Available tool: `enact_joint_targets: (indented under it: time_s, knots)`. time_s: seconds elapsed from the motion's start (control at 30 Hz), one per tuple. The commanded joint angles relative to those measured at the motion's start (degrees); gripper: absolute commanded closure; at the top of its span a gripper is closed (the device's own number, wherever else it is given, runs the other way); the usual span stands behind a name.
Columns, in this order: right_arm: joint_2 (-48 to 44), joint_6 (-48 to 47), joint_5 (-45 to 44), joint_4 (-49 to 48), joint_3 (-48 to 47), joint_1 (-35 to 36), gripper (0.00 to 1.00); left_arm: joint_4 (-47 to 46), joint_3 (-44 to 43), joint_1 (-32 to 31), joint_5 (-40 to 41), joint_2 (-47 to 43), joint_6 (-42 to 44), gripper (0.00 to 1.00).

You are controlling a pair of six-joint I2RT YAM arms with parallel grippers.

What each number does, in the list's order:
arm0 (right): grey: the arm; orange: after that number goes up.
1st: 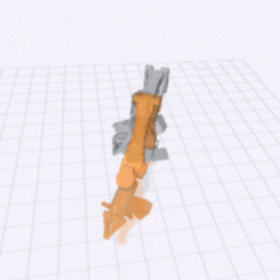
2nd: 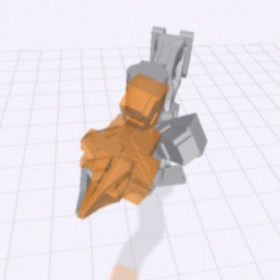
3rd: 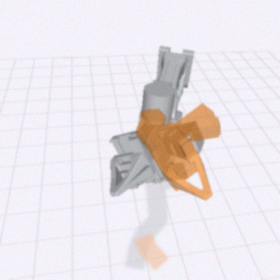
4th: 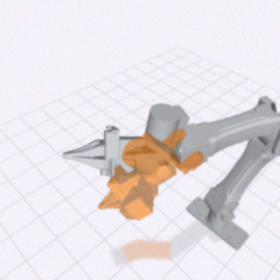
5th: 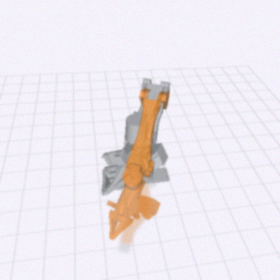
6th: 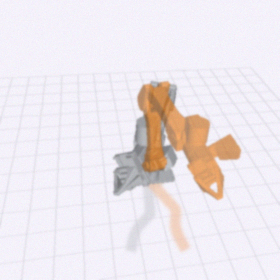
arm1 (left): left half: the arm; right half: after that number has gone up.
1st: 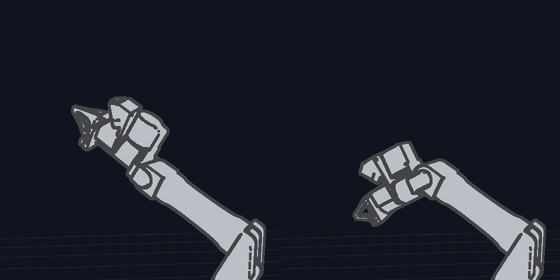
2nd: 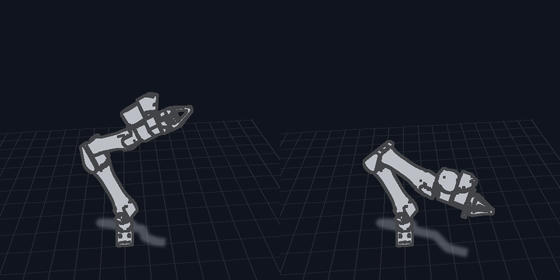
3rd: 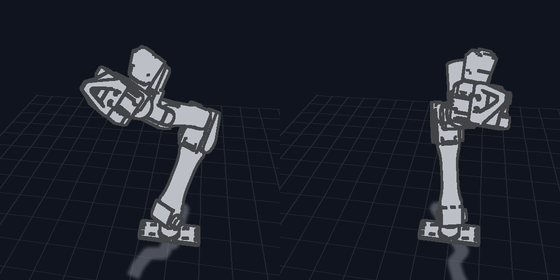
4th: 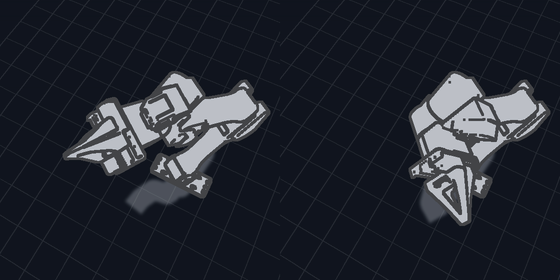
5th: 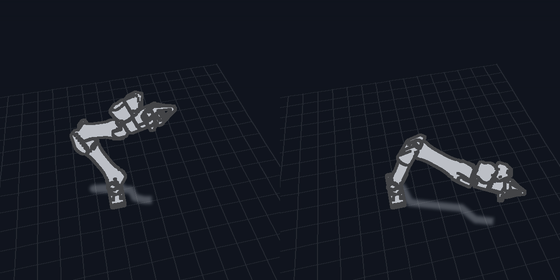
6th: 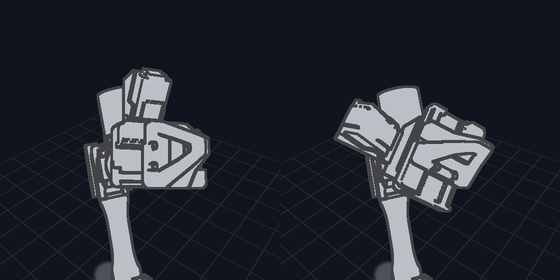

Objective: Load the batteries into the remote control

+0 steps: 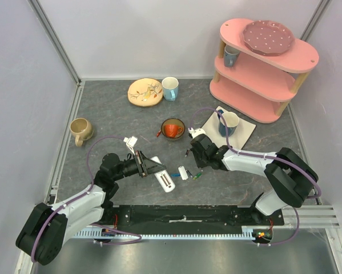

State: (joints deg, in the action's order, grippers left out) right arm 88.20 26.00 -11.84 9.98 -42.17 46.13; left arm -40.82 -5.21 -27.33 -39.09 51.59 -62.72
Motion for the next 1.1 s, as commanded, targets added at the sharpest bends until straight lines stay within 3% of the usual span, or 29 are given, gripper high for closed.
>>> enact_joint_targets:
  time_s: [0.0, 0.27, 0.47, 0.63, 0.8, 1.07]
  knots:
    - [1.3, 0.7, 1.0, 4.0, 0.4, 0.1, 1.00, -3.0, 0.2, 0.2, 0.2, -0.3, 1.0, 0.98]
    - [-5.1, 3.1, 2.5, 7.9, -0.3, 0.1, 1.00, -8.0, -0.1, 0.1, 1.6, 3.0, -1.4, 0.98]
    - [-12.3, -0.1, 11.0, 17.4, -5.7, 0.2, 1.00, -10.2, -1.0, -0.4, 6.4, 3.3, -2.6, 0.98]
    - [-16.3, -3.6, 11.1, 28.4, -12.4, 1.0, 1.00, -12.9, -1.4, -0.8, 9.4, 4.6, -3.6, 0.98]
    - [-15.2, -5.3, 15.8, 37.0, -19.1, 2.0, 1.00, -19.6, -0.9, -1.8, 11.2, 7.8, -5.4, 0.98]
    - [-11.6, -4.5, 18.3, 41.4, -26.6, 6.9, 1.00, -28.8, 0.3, -4.3, 14.7, 14.3, -7.0, 0.98]
